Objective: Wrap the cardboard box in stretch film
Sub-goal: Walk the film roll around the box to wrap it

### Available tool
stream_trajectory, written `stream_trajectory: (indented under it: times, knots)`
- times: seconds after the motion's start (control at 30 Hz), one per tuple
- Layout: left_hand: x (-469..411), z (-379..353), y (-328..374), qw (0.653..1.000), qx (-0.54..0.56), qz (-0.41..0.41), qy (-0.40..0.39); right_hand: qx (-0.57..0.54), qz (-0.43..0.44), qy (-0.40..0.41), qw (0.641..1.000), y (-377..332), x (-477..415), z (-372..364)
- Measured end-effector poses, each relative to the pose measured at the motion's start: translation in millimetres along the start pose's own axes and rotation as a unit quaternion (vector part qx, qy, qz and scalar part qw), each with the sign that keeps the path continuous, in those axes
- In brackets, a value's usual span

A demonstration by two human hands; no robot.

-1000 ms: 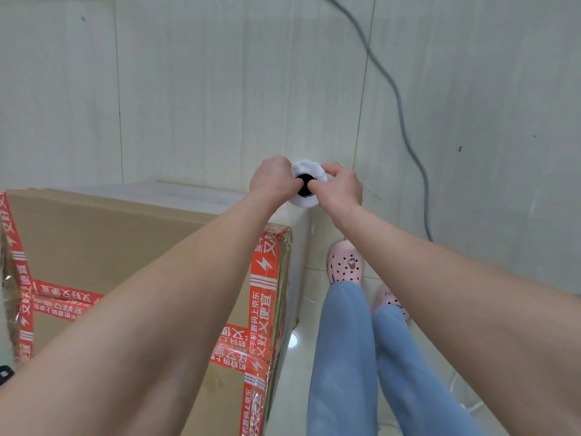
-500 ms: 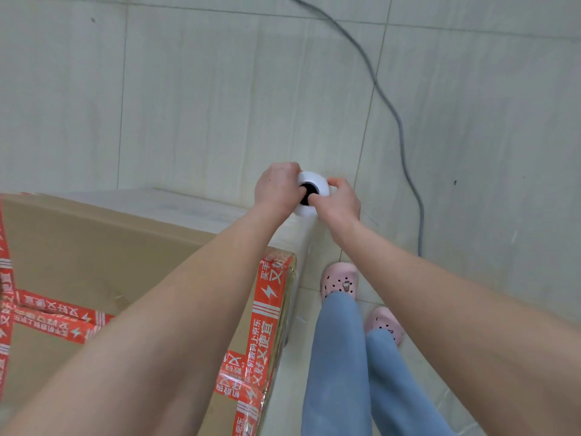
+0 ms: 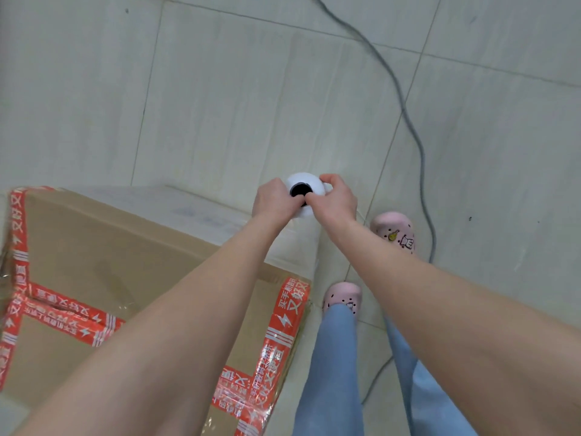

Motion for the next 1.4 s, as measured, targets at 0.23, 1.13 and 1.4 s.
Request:
stream_trajectory:
  times: [0.23, 1.13, 1.4]
  knots:
    - [-22, 18, 13, 0.972, -0.183, -0.149, -0.025, 0.110, 0.020, -0.039, 0.993, -20, -5, 1]
    - [-27, 62, -48, 0.970, 0.140, 0.159, 0.120, 0.272, 0.070, -0.149, 0.948, -98, -18, -65]
    - [-38, 62, -36, 0.990, 0.077, 0.074, 0.091, 0.238, 0.033, -0.150, 0.959, -96, -19, -50]
Point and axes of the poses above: each hand's wrist, its own x-axis away from the middle knuckle, its own z-axis out of the back of the hand, y = z × x, the point moved 1 cm from there along -x, towards the middle knuckle, and after that the axes turned 14 degrees about -z, right-handed, at the moved point
